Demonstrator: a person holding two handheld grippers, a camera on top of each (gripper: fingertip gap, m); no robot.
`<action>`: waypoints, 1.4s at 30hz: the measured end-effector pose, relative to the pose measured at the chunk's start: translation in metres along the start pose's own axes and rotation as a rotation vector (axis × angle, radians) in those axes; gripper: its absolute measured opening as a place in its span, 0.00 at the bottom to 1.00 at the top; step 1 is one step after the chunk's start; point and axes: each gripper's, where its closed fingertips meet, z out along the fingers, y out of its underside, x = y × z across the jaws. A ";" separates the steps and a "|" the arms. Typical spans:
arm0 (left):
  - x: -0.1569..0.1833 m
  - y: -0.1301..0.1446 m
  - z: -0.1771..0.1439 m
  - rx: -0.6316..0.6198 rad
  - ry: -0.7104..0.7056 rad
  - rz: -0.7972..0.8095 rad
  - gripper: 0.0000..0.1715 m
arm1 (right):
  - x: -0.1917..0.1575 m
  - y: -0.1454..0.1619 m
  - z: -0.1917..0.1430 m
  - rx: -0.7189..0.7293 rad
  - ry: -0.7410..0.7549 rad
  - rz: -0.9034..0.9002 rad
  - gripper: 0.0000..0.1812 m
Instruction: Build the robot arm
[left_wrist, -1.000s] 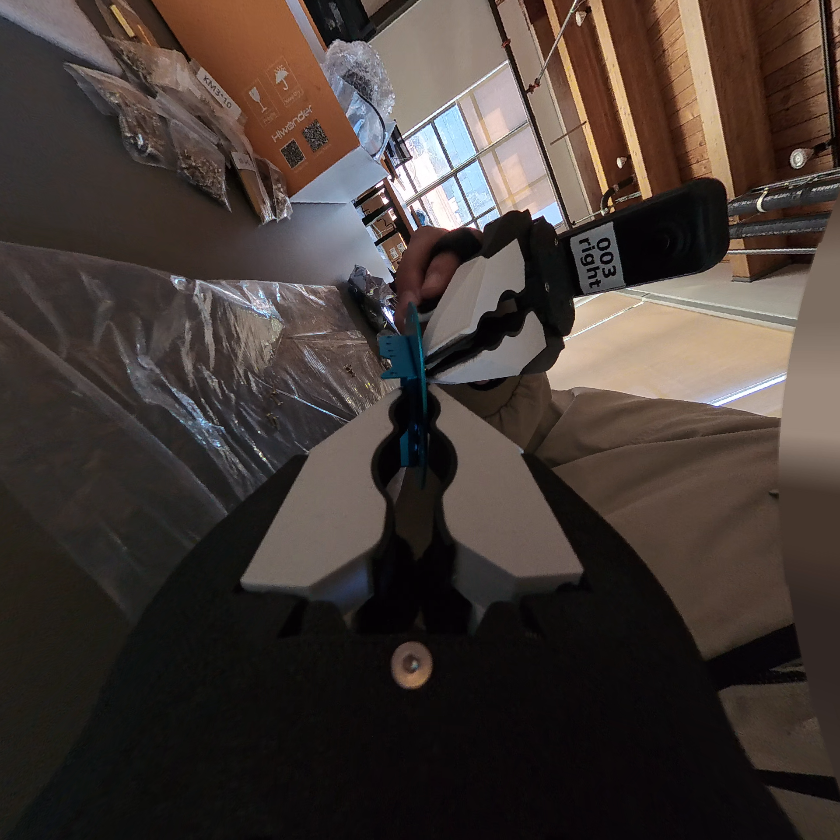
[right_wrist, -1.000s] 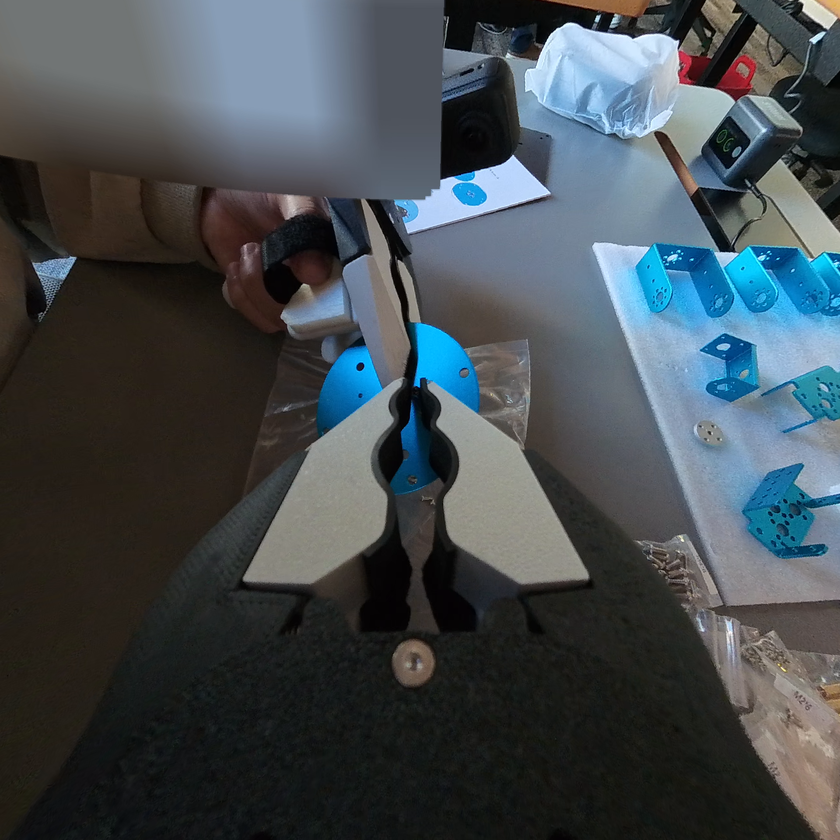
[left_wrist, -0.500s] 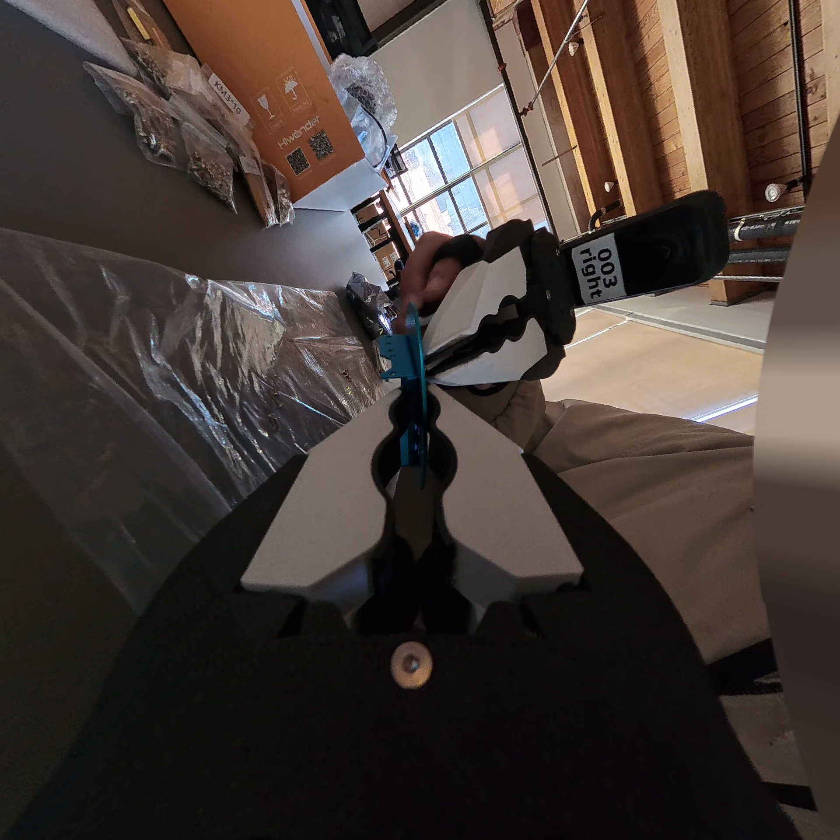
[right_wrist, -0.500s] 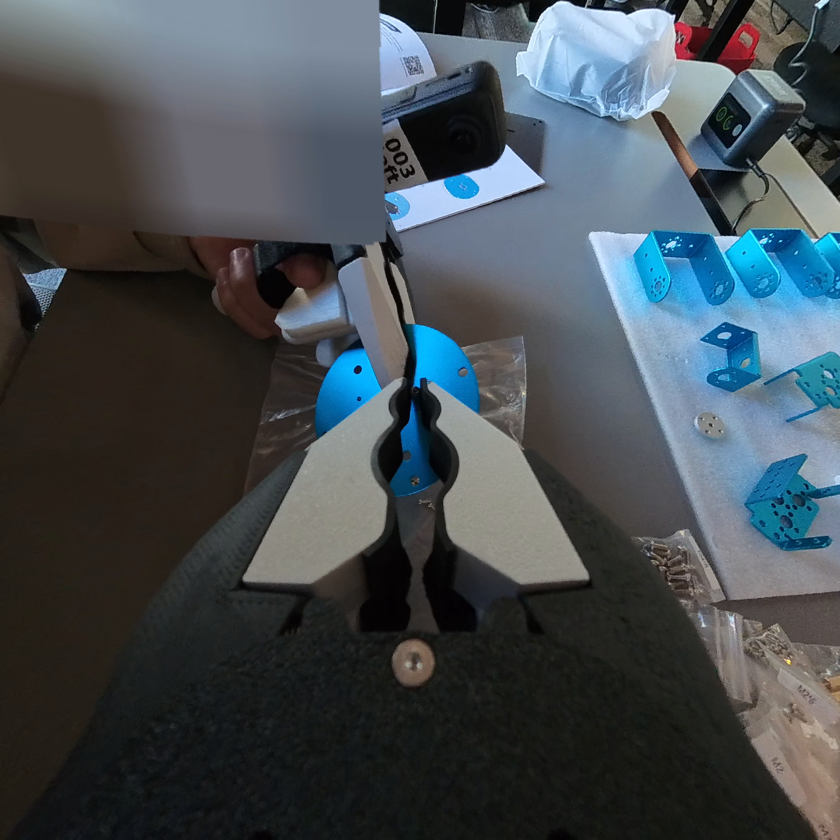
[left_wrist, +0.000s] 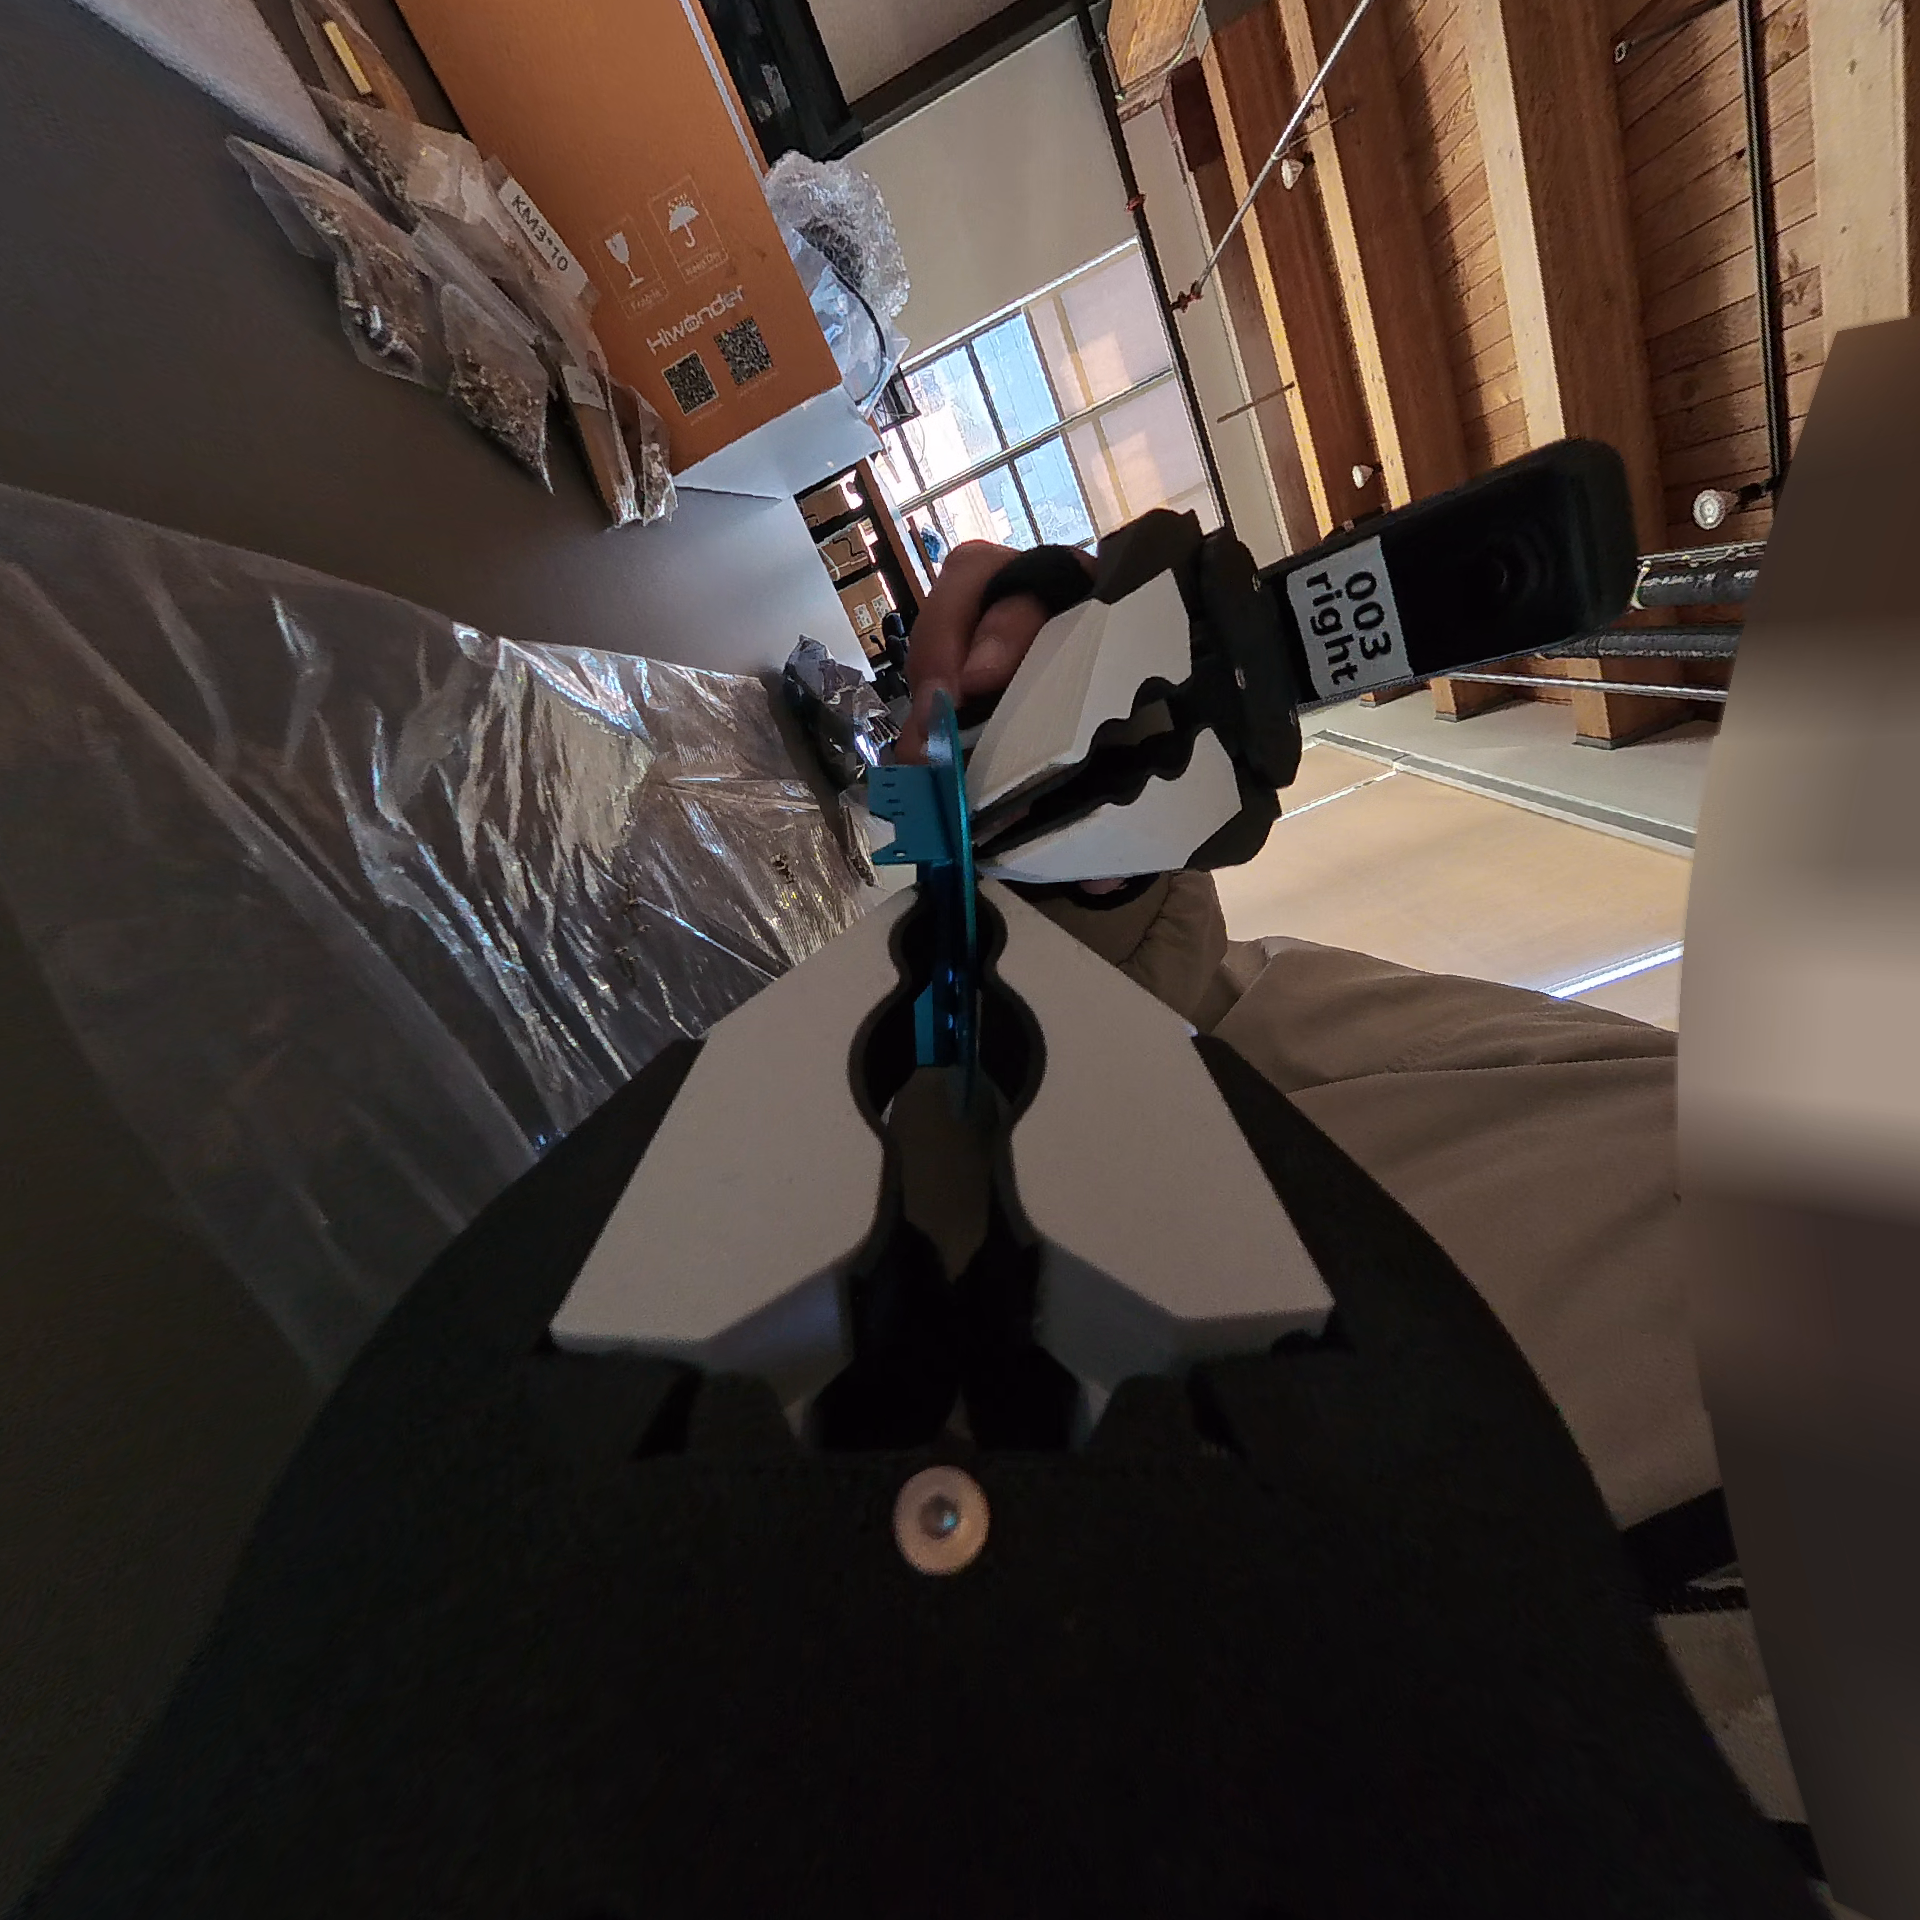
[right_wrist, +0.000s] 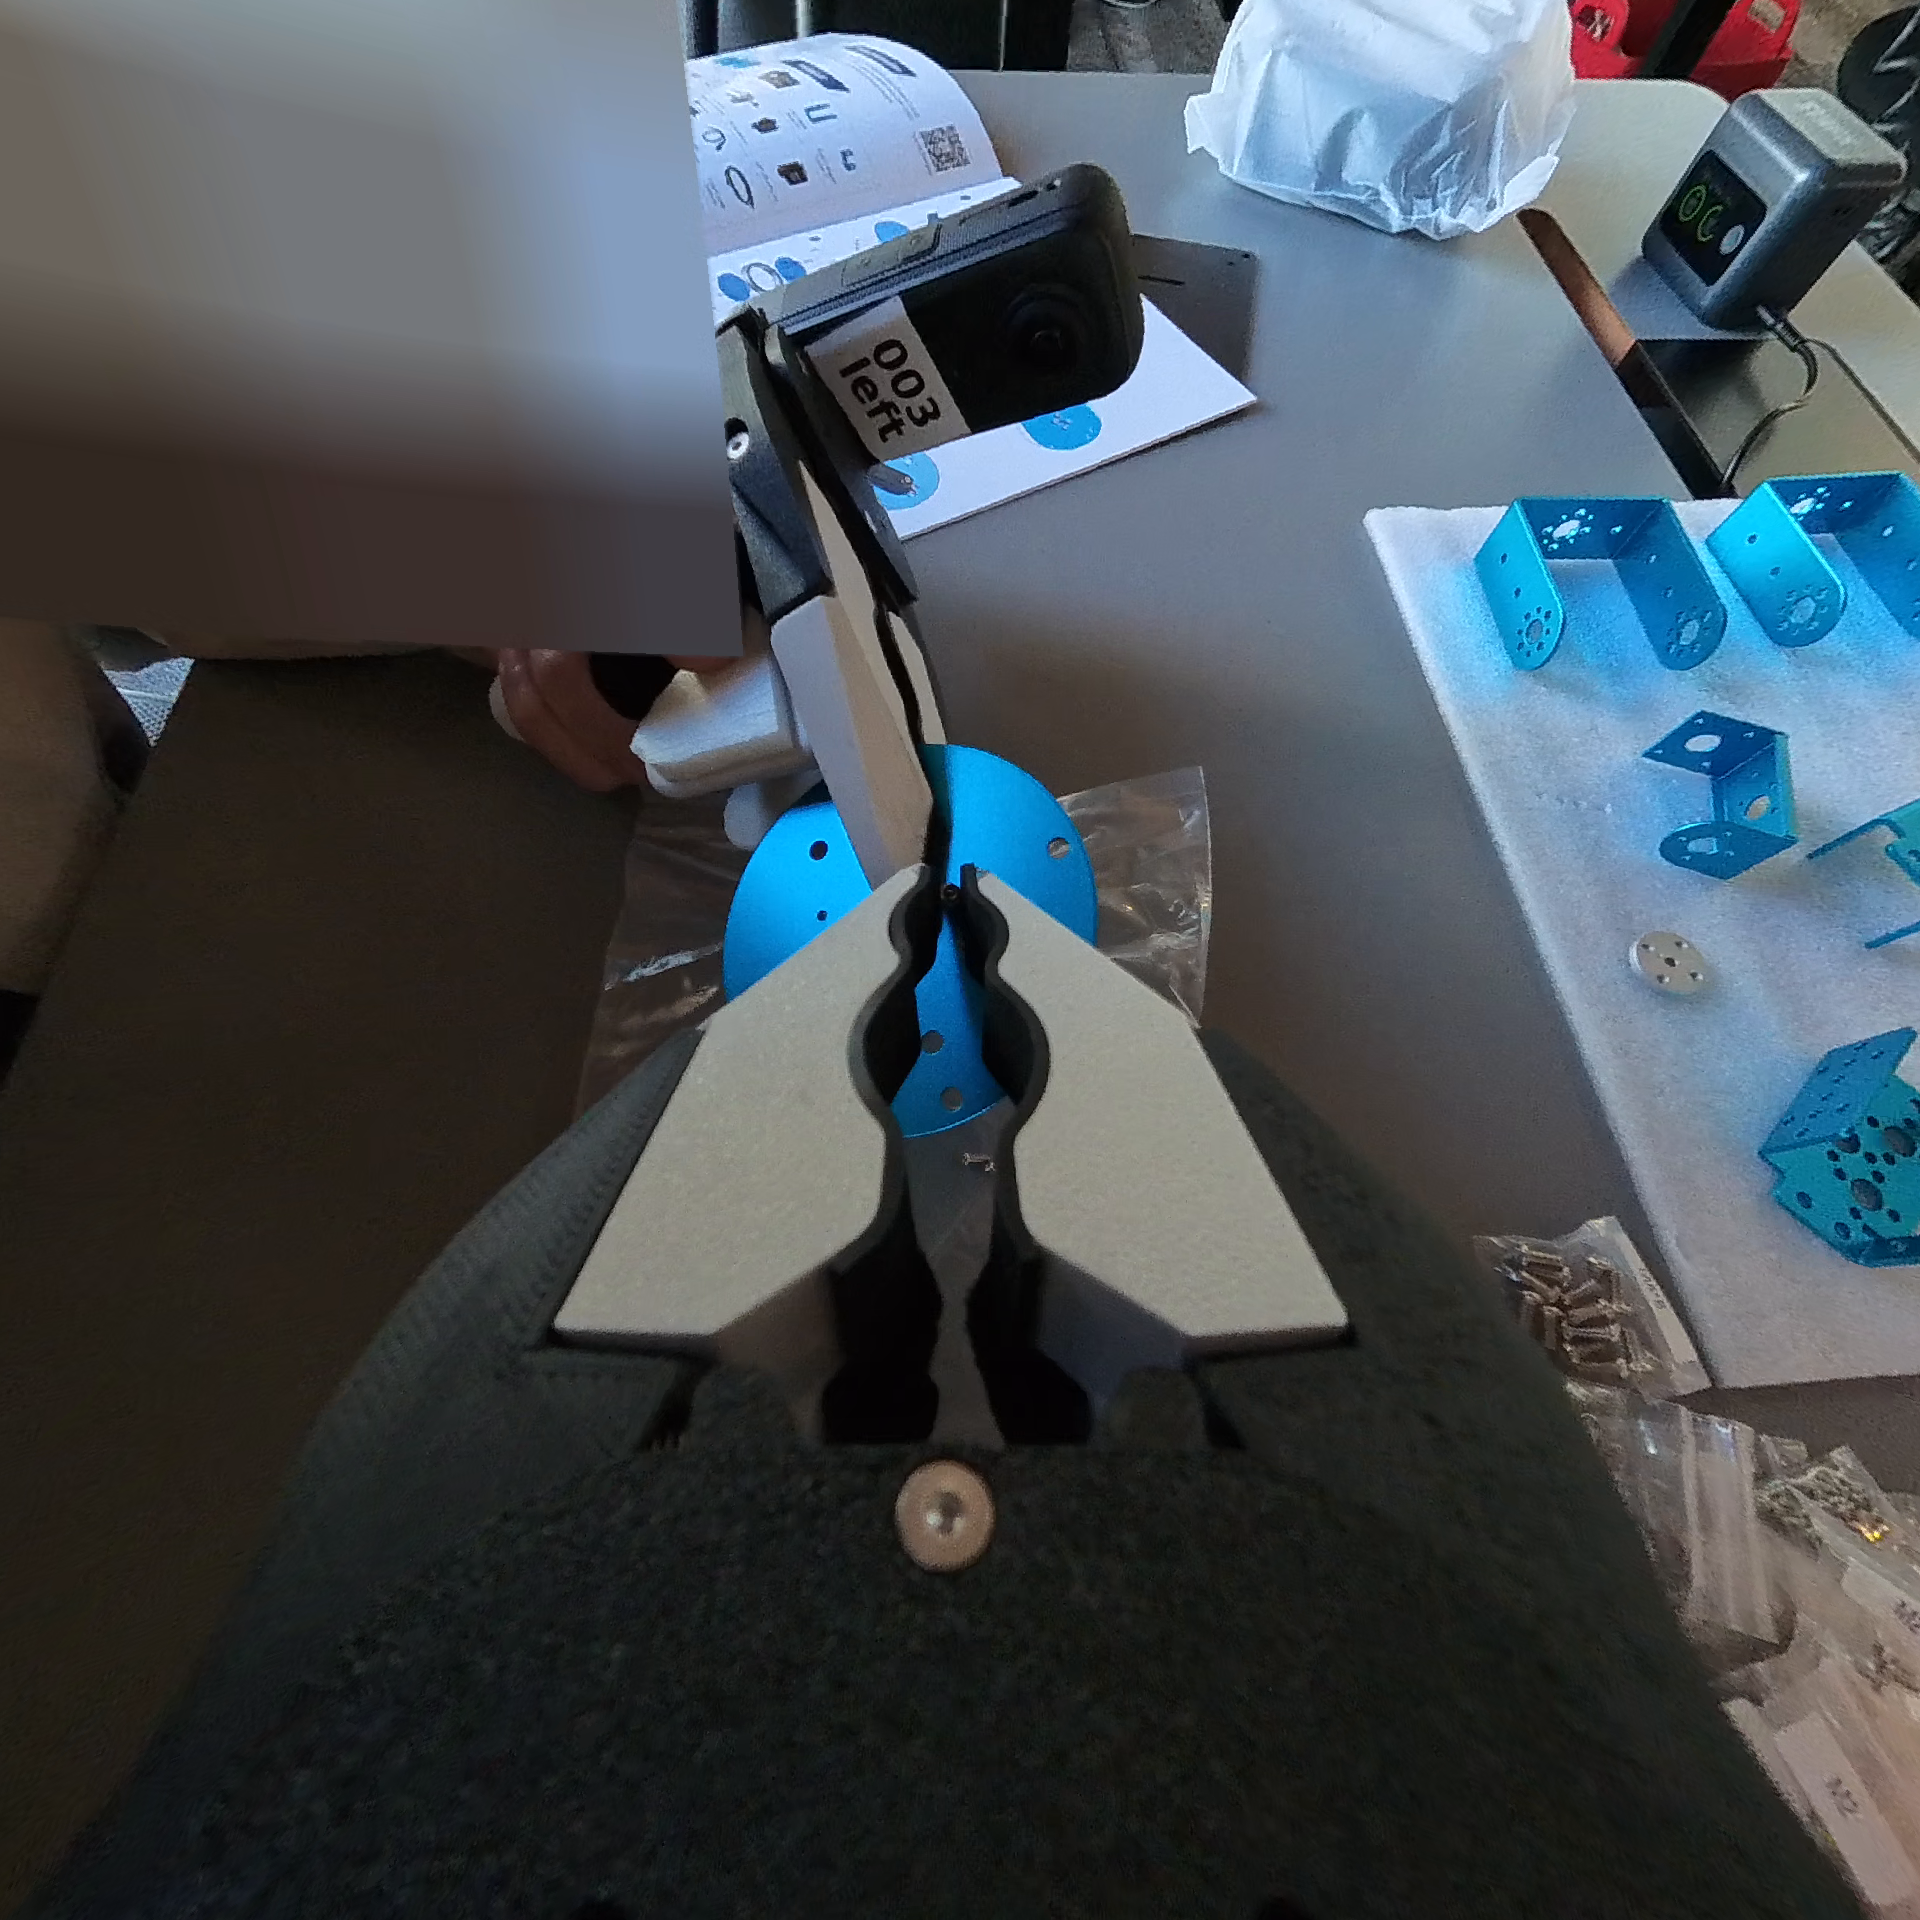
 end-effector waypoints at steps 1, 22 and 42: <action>0.000 0.000 0.000 0.001 0.000 -0.002 0.01 | 0.000 0.000 0.000 0.001 -0.002 0.003 0.01; -0.001 -0.002 -0.002 0.015 0.012 -0.038 0.01 | 0.003 -0.001 0.003 0.006 -0.008 0.023 0.01; -0.001 -0.003 -0.003 0.017 0.013 -0.038 0.01 | 0.010 -0.015 -0.012 0.109 -0.018 0.078 0.07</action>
